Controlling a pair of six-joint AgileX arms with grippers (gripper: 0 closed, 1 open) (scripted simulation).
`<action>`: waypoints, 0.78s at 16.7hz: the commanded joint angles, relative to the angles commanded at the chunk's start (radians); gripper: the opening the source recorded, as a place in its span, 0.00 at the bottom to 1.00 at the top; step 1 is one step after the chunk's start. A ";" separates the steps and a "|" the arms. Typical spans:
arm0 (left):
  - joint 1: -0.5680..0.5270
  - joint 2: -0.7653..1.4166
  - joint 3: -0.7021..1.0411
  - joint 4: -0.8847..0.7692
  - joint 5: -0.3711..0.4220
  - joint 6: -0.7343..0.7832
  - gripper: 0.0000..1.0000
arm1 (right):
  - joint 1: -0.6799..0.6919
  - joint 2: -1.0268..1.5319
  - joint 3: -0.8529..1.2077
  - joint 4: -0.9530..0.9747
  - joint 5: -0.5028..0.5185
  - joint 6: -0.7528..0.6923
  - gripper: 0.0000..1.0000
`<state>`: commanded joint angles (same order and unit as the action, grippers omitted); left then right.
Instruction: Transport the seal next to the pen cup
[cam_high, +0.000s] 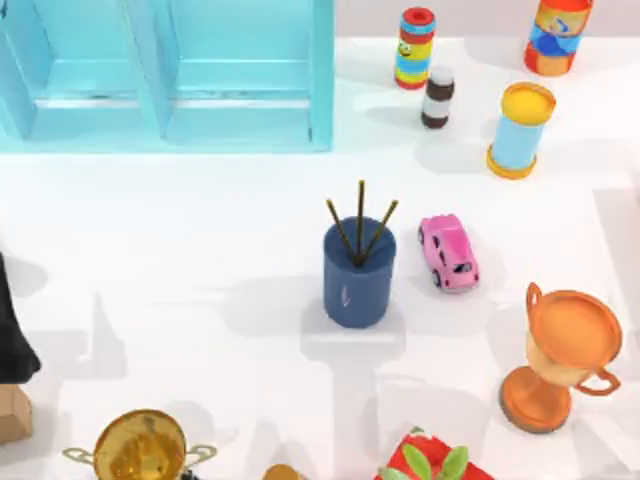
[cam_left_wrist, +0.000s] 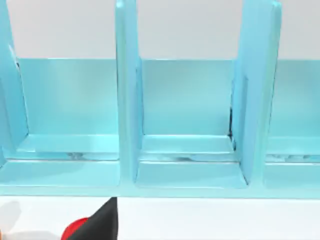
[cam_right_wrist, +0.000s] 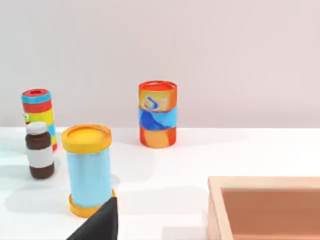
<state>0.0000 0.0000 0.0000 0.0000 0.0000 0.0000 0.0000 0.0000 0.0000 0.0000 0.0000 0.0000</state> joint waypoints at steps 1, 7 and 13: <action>0.000 0.000 0.000 0.000 0.000 0.000 1.00 | 0.000 0.000 0.000 0.000 0.000 0.000 1.00; 0.022 0.156 0.156 -0.130 -0.002 0.022 1.00 | 0.000 0.000 0.000 0.000 0.000 0.000 1.00; 0.073 0.688 0.640 -0.482 -0.001 0.081 1.00 | 0.000 0.000 0.000 0.000 0.000 0.000 1.00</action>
<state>0.0730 0.6877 0.6396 -0.4818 -0.0006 0.0812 0.0000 0.0000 0.0000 0.0000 0.0000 0.0000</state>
